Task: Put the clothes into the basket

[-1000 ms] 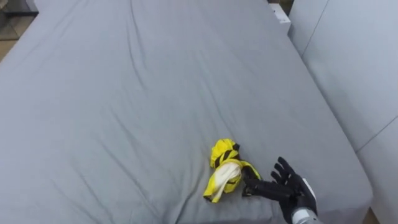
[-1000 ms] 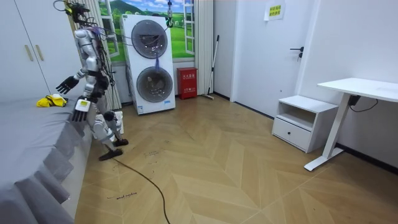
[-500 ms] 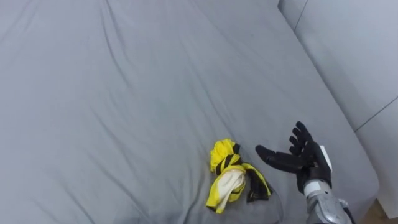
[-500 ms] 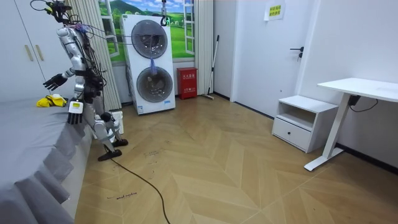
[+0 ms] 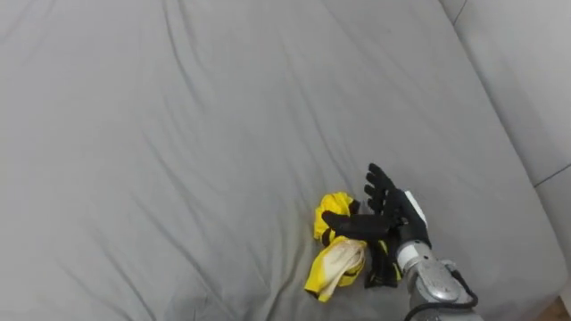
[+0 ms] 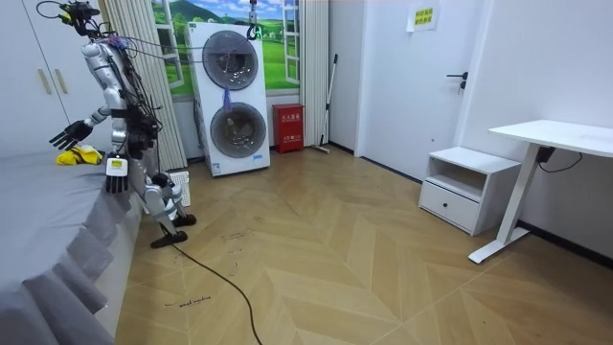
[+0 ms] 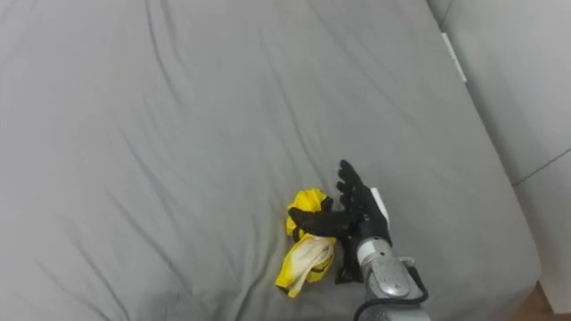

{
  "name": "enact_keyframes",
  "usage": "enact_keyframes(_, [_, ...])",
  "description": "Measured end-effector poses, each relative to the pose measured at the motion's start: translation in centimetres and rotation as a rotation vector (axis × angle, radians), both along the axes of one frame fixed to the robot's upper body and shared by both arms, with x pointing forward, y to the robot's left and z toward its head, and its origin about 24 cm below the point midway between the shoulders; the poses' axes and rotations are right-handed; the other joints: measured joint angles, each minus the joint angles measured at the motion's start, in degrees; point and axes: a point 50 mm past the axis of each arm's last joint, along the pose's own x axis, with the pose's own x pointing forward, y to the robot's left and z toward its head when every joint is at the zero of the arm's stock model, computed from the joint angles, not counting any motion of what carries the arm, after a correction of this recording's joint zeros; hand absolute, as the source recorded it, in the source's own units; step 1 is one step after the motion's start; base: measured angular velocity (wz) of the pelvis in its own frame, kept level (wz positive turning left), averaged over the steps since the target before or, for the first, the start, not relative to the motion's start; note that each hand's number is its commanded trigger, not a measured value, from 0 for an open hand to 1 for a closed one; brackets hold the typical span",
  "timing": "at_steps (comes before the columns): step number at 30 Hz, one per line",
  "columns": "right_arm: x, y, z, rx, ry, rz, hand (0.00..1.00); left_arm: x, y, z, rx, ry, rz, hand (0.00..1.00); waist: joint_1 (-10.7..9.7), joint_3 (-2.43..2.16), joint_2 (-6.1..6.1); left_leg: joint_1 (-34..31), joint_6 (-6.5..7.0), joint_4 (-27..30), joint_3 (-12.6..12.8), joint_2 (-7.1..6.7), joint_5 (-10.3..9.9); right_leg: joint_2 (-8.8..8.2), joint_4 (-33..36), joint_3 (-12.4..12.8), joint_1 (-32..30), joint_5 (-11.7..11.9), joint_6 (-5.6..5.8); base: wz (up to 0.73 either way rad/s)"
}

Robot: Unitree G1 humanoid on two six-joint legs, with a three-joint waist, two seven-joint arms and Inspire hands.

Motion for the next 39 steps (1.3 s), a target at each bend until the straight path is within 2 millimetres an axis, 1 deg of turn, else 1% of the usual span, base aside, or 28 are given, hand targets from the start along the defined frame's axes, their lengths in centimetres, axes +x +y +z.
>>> enact_keyframes(1, [0.4,0.3,0.3,0.000,-0.010,0.016,0.00,0.2,-0.1,0.0,-0.003,-0.002,-0.001,0.00,-0.07,0.25,0.39,-0.55,-0.04,-0.22,0.02,-0.27,0.02,-0.11,-0.57,-0.91,-0.09,0.07,-0.09,0.00])
enact_keyframes(2, [0.4,0.4,0.2,0.001,-0.006,0.020,0.00,0.2,-0.1,0.0,-0.004,0.000,-0.001,0.00,-0.08,0.31,0.57,-0.53,-0.10,-0.52,0.01,-0.44,0.09,-0.13,-0.40,-1.22,-0.23,0.07,-0.09,0.07])
enact_keyframes(3, [0.3,0.7,0.0,0.001,0.011,0.030,0.00,0.2,0.0,0.0,-0.004,0.005,-0.001,0.00,-0.02,0.27,0.66,-0.27,-0.15,-1.24,-0.59,-0.47,0.60,-0.23,0.90,-1.68,-0.93,0.07,-0.08,0.07])
enact_keyframes(4, [0.2,0.7,-0.2,-0.008,0.021,0.040,0.00,0.5,-0.1,0.0,-0.007,0.003,-0.005,0.00,-0.04,0.43,0.88,-0.06,-0.09,-1.75,-2.14,0.11,1.18,-0.30,4.50,-1.76,-3.43,-0.13,0.21,0.07])
enact_keyframes(5, [0.1,0.7,-0.3,-0.009,0.023,0.043,0.00,0.6,-0.1,0.1,-0.008,0.001,-0.007,0.00,0.12,0.54,1.07,-0.23,-0.19,-1.61,-3.69,0.43,1.25,-0.21,5.63,-1.09,-4.93,-0.63,0.86,-0.15])
enact_keyframes(6, [0.2,0.9,-0.2,-0.021,0.020,0.060,0.00,0.8,-0.1,0.1,-0.005,-0.005,-0.004,0.00,1.19,0.48,0.47,-1.01,-0.42,-1.29,-6.53,0.37,1.30,0.03,1.02,1.67,-7.83,1.04,0.58,-0.30])
enact_keyframes(7, [0.4,1.1,-0.1,-0.037,0.017,0.083,0.00,1.0,-0.3,0.1,-0.012,-0.004,0.008,0.00,1.14,0.23,0.67,-2.24,-1.24,-0.80,-7.90,0.44,0.85,-0.27,-1.15,1.58,-9.32,5.62,-1.36,-0.22])
enact_keyframes(8, [0.3,1.3,-0.3,-0.043,0.023,0.096,0.00,1.1,-0.3,0.1,-0.014,0.000,0.006,0.00,0.84,0.22,1.11,-2.44,-1.42,-0.91,-7.75,0.63,0.93,-0.06,-1.98,0.91,-8.80,6.14,-1.49,0.09])
enact_keyframes(9, [0.0,1.4,-0.7,-0.047,0.043,0.103,0.00,1.1,-0.5,0.0,-0.018,0.011,0.004,0.00,0.31,0.25,1.37,-2.13,-1.50,-1.51,-6.52,0.84,0.99,-0.03,-2.57,-0.32,-8.11,6.19,-1.58,0.28])
enact_keyframes(10, [-0.3,1.5,-1.1,-0.053,0.062,0.114,0.00,1.1,-0.5,0.0,-0.017,0.016,0.005,0.00,-0.20,0.25,1.40,-1.90,-1.55,-1.84,-5.38,1.17,1.04,0.21,-2.52,-0.37,-7.85,6.19,-1.58,0.22])
enact_keyframes(11, [-0.4,1.5,-1.3,-0.053,0.071,0.117,0.00,1.1,-0.5,0.0,-0.016,0.019,0.006,0.00,-0.28,0.28,1.23,-1.89,-1.55,-1.80,-5.09,1.21,1.05,0.24,-2.52,-0.36,-7.83,6.19,-1.58,0.08])
enact_keyframes(12, [-0.8,1.5,-1.9,-0.059,0.094,0.119,0.00,0.9,-0.5,-0.1,-0.017,0.030,0.007,0.00,-0.28,0.34,0.89,-1.91,-1.55,-1.75,-4.73,1.14,1.07,0.26,-2.53,-0.20,-7.84,6.19,-1.58,-0.04])
enact_keyframes(13, [-1.1,1.5,-2.3,-0.067,0.112,0.118,0.00,0.8,-0.7,-0.2,-0.025,0.040,0.017,0.00,-0.41,0.27,0.68,-2.15,-1.51,-1.64,-4.23,0.72,1.09,0.20,-2.54,-0.07,-7.84,6.18,-1.57,-0.07])
enact_keyframes(15, [-1.7,1.3,-2.8,-0.071,0.134,0.111,0.00,0.8,-0.7,-0.2,-0.023,0.044,0.029,0.00,-0.48,0.23,0.54,-2.17,-1.31,-1.53,-3.44,0.52,1.21,0.05,-2.53,0.42,-7.84,6.13,-1.53,-0.06])
enact_keyframes(17, [-2.6,1.2,-3.5,-0.070,0.169,0.101,0.00,0.8,-0.6,-0.2,-0.012,0.046,0.037,0.00,-1.32,0.11,0.35,-2.24,-1.16,-1.28,-3.23,0.27,1.30,-0.15,-2.51,0.62,-7.83,6.02,-1.43,0.01])
enact_keyframes(19, [-3.4,0.9,-4.2,-0.076,0.198,0.081,0.00,0.9,-0.5,-0.1,0.000,0.041,0.051,0.00,-2.40,-0.23,-0.18,-2.65,-1.02,-0.96,-3.21,0.04,1.39,-0.35,-2.52,0.63,-7.87,5.78,-1.14,0.12])
enact_keyframes(20, [-3.8,0.8,-4.5,-0.078,0.207,0.072,0.00,0.9,-0.4,-0.1,0.005,0.040,0.052,0.00,-2.59,-0.33,-0.34,-2.75,-1.01,-0.89,-3.21,0.01,1.39,-0.38,-2.54,0.57,-7.86,5.77,-1.11,0.14])
enact_keyframes(21, [-4.4,0.6,-4.9,-0.083,0.229,0.058,0.00,0.8,-0.4,-0.1,0.011,0.042,0.053,0.00,-2.98,-0.54,-0.61,-2.88,-0.95,-0.84,-3.19,-0.03,1.43,-0.38,-2.83,0.53,-7.70,5.77,-1.01,0.13])
enact_keyframes(23, [-5.1,0.2,-5.5,-0.090,0.254,0.042,0.00,0.5,-0.3,-0.2,0.023,0.049,0.060,0.00,-3.47,-0.67,-0.76,-2.68,-0.91,-0.87,-3.07,-0.02,1.45,-0.26,-3.79,0.34,-6.95,6.05,-0.82,0.10])
enact_keyframes(24, [-5.6,-0.1,-5.9,-0.091,0.269,0.027,0.00,0.3,-0.2,-0.2,0.029,0.054,0.063,0.00,-3.72,-0.71,-0.72,-2.40,-0.90,-0.87,-2.39,0.05,1.45,-0.22,-4.38,0.06,-6.26,6.23,-0.78,0.13])
enact_keyframes(25, [-6.0,-0.4,-6.2,-0.095,0.282,0.009,0.16,0.2,-0.2,-0.3,0.036,0.058,0.067,0.00,-4.01,-0.83,-0.65,-1.85,-0.87,-0.85,-1.53,0.10,1.47,-0.24,-4.32,-0.28,-5.72,6.23,-0.77,0.16])
enact_keyframes(26, [-6.2,-0.5,-6.3,-0.097,0.288,-0.001,0.53,0.2,-0.2,-0.3,0.041,0.058,0.069,0.00,-4.11,-0.89,-0.66,-1.63,-0.85,-0.86,-1.26,0.13,1.48,-0.26,-4.32,-0.41,-5.51,6.20,-0.73,0.12])
enact_keyframes(27, [-6.3,-0.7,-6.3,-0.102,0.291,-0.016,0.62,0.2,-0.1,-0.2,0.050,0.058,0.073,0.00,-3.91,-0.88,-0.66,-1.31,-0.85,-0.87,-0.65,0.19,1.48,-0.34,-4.40,-0.40,-5.18,6.18,-0.69,0.00])
enact_keyframes(28, [-6.3,-0.7,-6.3,-0.106,0.293,-0.025,0.96,0.1,-0.1,-0.3,0.056,0.061,0.076,0.00,-3.84,-0.92,-0.56,-1.13,-0.85,-0.90,-0.40,0.19,1.48,-0.43,-4.41,-0.39,-5.03,6.16,-0.66,-0.03])
enact_keyframes(29, [-6.3,-0.8,-6.4,-0.109,0.295,-0.029,1.00,0.1,-0.1,-0.3,0.059,0.063,0.077,0.00,-3.86,-0.95,-0.51,-1.10,-0.85,-0.91,-0.38,0.17,1.48,-0.48,-4.40,-0.44,-5.01,6.15,-0.65,0.00])
enact_keyframes(33, [-6.4,-1.2,-6.4,-0.121,0.301,-0.069,1.00,0.0,0.0,-0.3,0.074,0.064,0.084,0.00,-4.17,-1.00,-0.35,-1.13,-0.84,-1.03,-0.16,0.05,1.48,-0.64,-4.36,-0.52,-5.01,6.01,-0.49,0.02])
enact_keyframes(36, [-6.7,-1.9,-6.7,-0.135,0.325,-0.103,1.00,0.0,0.1,-0.2,0.087,0.066,0.091,0.00,-4.51,-1.00,-0.37,-1.19,-0.66,-1.12,1.44,0.08,1.57,-0.81,-4.38,-0.50,-5.02,5.92,-0.34,0.01])
enact_keyframes(39, [-7.0,-2.0,-6.8,-0.147,0.336,-0.112,1.00,0.0,0.3,-0.2,0.092,0.065,0.091,0.00,-4.90,-1.00,-0.37,-1.17,-0.65,-1.15,1.75,0.07,1.57,-0.84,-4.38,-0.32,-5.05,5.91,-0.33,-0.01])
